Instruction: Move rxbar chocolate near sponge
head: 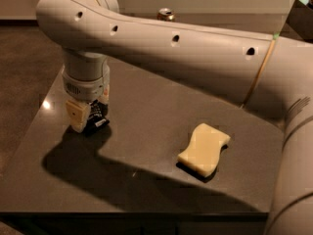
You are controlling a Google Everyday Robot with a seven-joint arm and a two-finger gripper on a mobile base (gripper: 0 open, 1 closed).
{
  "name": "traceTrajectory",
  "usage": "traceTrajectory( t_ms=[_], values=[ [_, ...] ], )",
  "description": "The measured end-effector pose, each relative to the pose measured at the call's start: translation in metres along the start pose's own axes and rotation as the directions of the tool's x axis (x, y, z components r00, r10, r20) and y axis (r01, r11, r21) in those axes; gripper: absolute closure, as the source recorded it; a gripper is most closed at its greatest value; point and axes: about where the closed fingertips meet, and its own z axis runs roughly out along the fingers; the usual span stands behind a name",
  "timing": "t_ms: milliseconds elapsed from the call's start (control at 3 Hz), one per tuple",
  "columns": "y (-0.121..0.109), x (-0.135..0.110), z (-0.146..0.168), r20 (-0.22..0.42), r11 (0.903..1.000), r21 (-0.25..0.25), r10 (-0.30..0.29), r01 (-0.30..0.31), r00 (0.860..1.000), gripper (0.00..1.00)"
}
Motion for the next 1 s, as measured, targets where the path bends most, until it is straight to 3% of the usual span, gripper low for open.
traceTrajectory(
  t_ms=[667, 1000],
  values=[
    [0.0, 0.0, -0.008, -0.006, 1.0, 0.003, 0.001, -0.001, 1.0, 0.88],
    [-0.021, 0.03, -0.03, -0.024, 0.9982, 0.034, 0.051, -0.05, 0.998, 1.0]
  ],
)
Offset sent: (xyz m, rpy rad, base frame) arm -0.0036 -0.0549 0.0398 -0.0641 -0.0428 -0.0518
